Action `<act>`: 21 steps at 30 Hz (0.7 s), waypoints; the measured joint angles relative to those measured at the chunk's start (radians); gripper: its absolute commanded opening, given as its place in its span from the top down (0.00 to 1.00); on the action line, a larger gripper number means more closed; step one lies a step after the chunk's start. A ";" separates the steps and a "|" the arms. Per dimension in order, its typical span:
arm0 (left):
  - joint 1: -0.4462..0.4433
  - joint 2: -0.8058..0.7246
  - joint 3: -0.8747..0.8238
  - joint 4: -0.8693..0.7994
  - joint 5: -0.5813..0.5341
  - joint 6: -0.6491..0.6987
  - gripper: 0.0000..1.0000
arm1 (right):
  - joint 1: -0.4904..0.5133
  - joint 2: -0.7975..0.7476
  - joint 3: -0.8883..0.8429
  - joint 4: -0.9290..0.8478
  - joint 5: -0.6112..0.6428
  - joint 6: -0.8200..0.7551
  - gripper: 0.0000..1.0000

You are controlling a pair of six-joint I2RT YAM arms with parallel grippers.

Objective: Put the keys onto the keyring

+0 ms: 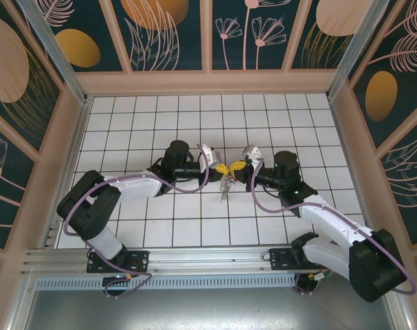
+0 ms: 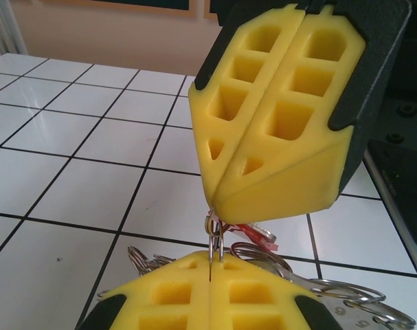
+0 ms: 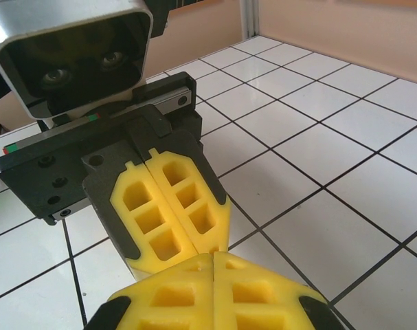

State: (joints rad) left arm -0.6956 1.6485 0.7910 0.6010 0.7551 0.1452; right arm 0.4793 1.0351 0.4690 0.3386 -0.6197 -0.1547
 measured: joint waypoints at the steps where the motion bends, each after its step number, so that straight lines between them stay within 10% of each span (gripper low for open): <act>1: 0.000 0.000 0.000 -0.003 0.000 0.000 0.90 | 0.000 0.002 0.000 0.000 -0.003 0.000 1.00; 21: 0.000 0.000 0.020 -0.046 0.023 0.006 0.84 | 0.000 0.009 0.004 -0.001 -0.036 -0.004 1.00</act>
State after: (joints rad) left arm -0.6956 1.6489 0.8108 0.5552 0.7784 0.1513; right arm 0.4793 1.0439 0.4728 0.3374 -0.6556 -0.1585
